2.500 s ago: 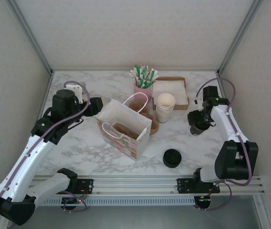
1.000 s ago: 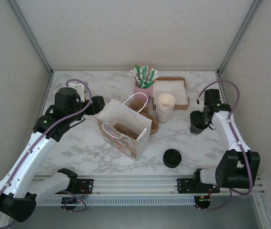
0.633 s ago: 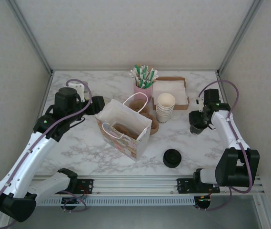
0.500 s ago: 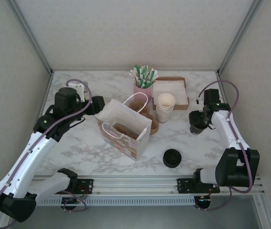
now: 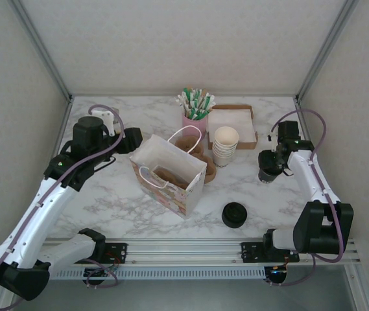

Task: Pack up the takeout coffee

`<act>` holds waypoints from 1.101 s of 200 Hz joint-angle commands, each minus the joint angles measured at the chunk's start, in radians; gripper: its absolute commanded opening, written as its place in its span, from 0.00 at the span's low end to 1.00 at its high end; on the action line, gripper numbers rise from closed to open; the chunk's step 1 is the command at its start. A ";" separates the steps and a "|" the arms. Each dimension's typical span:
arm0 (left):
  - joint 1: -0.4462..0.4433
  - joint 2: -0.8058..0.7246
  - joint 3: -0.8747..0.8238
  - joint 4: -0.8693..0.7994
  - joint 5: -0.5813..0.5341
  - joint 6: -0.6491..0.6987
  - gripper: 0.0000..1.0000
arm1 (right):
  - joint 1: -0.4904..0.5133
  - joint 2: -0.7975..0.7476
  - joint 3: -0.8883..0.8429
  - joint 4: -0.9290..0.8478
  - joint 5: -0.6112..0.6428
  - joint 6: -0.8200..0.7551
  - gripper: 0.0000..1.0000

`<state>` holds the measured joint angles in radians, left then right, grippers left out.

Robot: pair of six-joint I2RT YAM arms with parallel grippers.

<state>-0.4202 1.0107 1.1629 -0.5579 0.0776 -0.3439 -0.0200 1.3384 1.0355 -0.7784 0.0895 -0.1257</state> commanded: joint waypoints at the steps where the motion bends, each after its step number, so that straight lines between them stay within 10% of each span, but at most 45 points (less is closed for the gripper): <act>1: -0.003 0.019 0.060 -0.012 0.012 -0.033 0.75 | -0.005 -0.025 -0.008 -0.040 -0.004 0.034 0.68; 220: -0.003 0.150 0.291 -0.286 -0.234 -0.319 0.67 | 0.218 -0.416 0.376 -0.098 -0.303 -0.054 0.63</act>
<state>-0.4202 1.1488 1.4097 -0.8146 -0.1680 -0.6529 0.1772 0.9485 1.3357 -0.8726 -0.1158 -0.1947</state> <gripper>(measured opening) 0.676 0.658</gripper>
